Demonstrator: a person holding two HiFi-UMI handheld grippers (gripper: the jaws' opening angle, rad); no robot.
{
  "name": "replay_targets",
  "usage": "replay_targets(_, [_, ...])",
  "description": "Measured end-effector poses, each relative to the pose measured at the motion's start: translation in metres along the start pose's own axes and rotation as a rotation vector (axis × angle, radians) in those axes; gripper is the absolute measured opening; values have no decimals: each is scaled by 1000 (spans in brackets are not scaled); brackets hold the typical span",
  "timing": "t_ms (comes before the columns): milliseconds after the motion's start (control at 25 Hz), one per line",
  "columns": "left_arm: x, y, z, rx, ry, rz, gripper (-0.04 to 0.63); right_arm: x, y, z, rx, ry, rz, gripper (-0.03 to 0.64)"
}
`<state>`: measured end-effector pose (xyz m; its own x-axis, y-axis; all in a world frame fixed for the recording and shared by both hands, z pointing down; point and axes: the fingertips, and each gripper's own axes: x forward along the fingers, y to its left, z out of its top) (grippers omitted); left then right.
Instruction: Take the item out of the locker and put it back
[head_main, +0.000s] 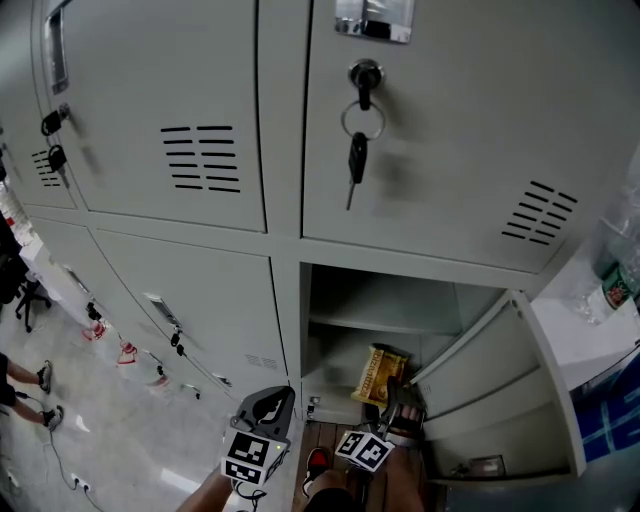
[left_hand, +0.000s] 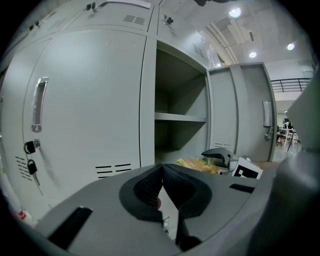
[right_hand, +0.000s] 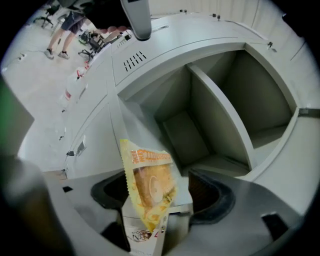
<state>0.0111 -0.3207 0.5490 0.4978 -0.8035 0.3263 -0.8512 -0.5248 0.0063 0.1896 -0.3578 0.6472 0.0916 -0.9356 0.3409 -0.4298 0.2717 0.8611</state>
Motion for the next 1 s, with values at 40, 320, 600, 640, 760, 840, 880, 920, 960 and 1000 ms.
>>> replay_targets(40, [0, 0, 0, 0, 0, 0, 21, 0, 3, 1, -2, -9, 17, 341])
replay_targets(320, [-6, -3, 0, 0, -6, -18, 21, -10, 15, 4, -26, 5, 52, 348])
replay_targets(600, [-25, -6, 3, 2, -17, -27, 21, -41, -6, 18, 117, -19, 29, 347])
replay_targets(640, [-30, -8, 4, 3, -21, -29, 21, -48, -11, 22, 152, -30, 32, 347])
replay_targets(760, [-45, -13, 10, 11, -35, -36, 21, -73, -29, 36, 271, -75, 36, 345])
replay_targets(840, [-55, -14, 15, 18, -47, -38, 21, -91, -42, 47, 365, -110, 34, 327])
replay_targets(880, [-60, -14, 17, 21, -54, -38, 21, -100, -49, 53, 408, -128, 30, 311])
replay_targets(920, [-66, -15, 19, 23, -60, -38, 21, -109, -55, 58, 447, -146, 22, 296])
replay_targets(960, [-72, -16, 21, 25, -66, -39, 21, -119, -61, 62, 480, -165, 10, 287])
replay_targets(1000, [-79, -17, 23, 28, -73, -41, 21, -128, -67, 66, 510, -183, -6, 276])
